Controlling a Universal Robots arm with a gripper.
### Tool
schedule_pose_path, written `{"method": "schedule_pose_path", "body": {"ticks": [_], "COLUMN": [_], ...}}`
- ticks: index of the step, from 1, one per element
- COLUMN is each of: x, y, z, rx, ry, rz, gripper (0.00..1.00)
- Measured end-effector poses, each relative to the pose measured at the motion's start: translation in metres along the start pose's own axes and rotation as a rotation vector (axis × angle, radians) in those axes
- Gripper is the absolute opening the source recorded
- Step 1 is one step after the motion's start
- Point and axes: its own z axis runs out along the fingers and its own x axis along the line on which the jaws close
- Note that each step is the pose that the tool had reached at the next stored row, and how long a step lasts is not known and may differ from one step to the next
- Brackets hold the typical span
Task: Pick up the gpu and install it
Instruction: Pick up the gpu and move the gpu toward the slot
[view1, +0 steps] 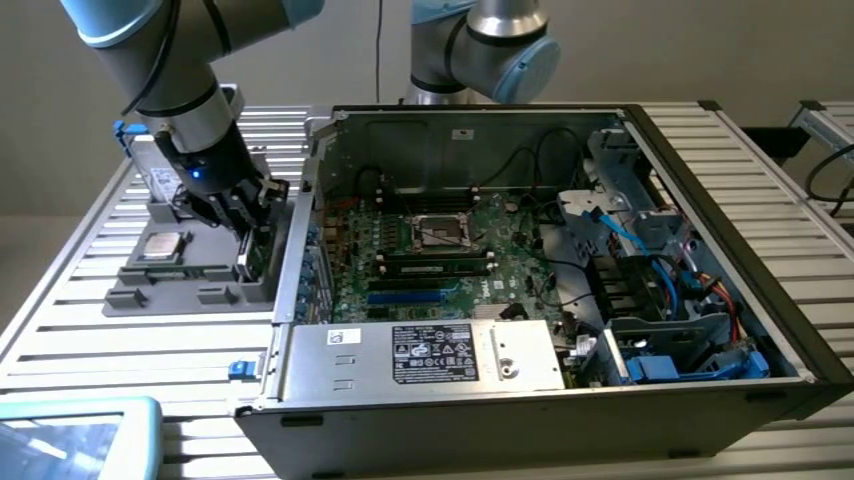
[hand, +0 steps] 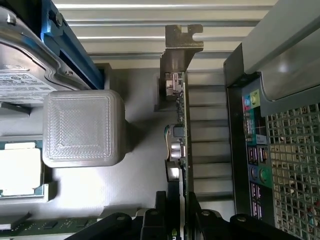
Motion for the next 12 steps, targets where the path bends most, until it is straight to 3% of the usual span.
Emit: {"method": "schedule_pose_path", "body": {"ticks": [4, 8, 12], "x": [0.000, 0.000, 0.000], "y": [0.0009, 0.0014, 0.0028], "z": [-0.0094, -0.0128, -0.0265], "rx": [-0.0010, -0.0049, -0.0057], "ry": [0.0009, 0.0023, 0.0030], "rz": [-0.001, -0.002, -0.003], "gripper": [0.27, 0.27, 0.27]}}
